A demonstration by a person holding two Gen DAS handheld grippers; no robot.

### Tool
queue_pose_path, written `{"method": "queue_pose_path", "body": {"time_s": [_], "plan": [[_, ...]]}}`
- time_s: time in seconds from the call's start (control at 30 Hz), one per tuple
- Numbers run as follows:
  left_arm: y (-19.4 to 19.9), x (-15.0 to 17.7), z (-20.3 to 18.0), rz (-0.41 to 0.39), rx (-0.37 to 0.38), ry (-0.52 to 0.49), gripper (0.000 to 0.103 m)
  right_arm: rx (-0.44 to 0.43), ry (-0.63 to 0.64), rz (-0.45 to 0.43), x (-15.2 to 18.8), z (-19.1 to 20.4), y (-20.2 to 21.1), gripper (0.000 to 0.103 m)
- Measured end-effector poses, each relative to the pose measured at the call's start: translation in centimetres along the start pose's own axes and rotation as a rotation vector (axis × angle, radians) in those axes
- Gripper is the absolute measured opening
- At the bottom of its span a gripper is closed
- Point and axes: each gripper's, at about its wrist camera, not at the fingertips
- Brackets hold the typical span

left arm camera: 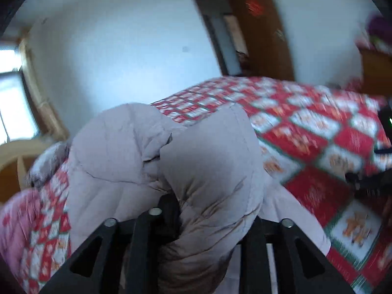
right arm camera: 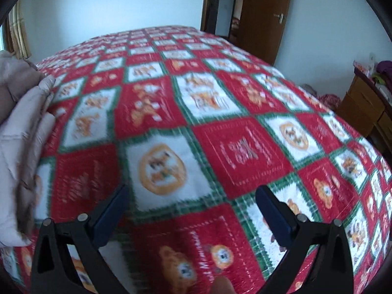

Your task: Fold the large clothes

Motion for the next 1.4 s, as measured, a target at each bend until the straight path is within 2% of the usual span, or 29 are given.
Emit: {"method": "queue_pose_path", "body": {"time_s": [0.07,0.17,0.3,0.37,0.57,0.73,0.87,1.0,1.1,1.2,1.3,1.37,1.4], "plan": [[0.4,0.7,-1.3,-0.027,-0.003,-0.059,0.037,-0.006,-0.034,0.04,0.3,-1.1,-1.2,0.103],[1.0,0.8,-1.1,-0.027,0.022,-0.036,0.047,-0.009,-0.03,0.028,0.5,-1.4,-1.0,0.103],[2.0,-0.1,-0.9,-0.043,0.037,-0.022,0.074,-0.019,-0.036,0.037,0.5,-1.8,-1.1,0.103],[2.8,-0.5,-1.0,-0.059,0.027,-0.022,0.079,-0.024,-0.037,0.035,0.6,-1.9,-1.1,0.103],[4.3,-1.9,-0.2,-0.064,0.039,0.028,0.081,-0.022,-0.032,0.03,0.7,-1.8,-1.3,0.103],[7.1,-3.4,1.1,-0.126,0.037,0.052,0.082,-0.022,-0.03,0.023,0.8,-1.8,-1.2,0.103],[9.3,-5.0,4.3,-0.154,0.037,0.131,0.091,-0.035,-0.031,0.015,0.9,-1.9,-0.9,0.103],[9.8,-5.2,9.3,-0.178,-0.05,0.229,0.097,-0.047,-0.017,0.011,0.7,-1.7,-0.5,0.103],[6.5,-3.8,14.2,-0.095,-0.163,0.338,0.098,-0.02,-0.014,-0.011,0.2,-1.4,0.2,0.103],[0.9,-1.1,19.0,0.067,-0.262,0.461,0.098,0.01,-0.013,-0.042,-1.0,-0.5,1.1,0.103],[-4.5,1.7,21.7,0.203,-0.349,0.538,0.098,0.036,0.003,-0.062,-2.5,1.1,1.7,0.101],[-7.6,3.1,22.1,0.266,-0.358,0.558,0.098,-0.01,0.023,-0.043,-4.1,2.9,1.6,0.08],[-8.6,3.4,22.2,0.287,-0.364,0.567,0.098,-0.022,0.054,-0.037,-5.3,4.5,1.8,0.079]]}}
Point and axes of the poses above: each gripper's, at about its wrist camera, not at the fingertips, and y roughly against the way its jaws point, z to its left, x to its underside, and after that the axes turned 15 degrees about -x, right-handed
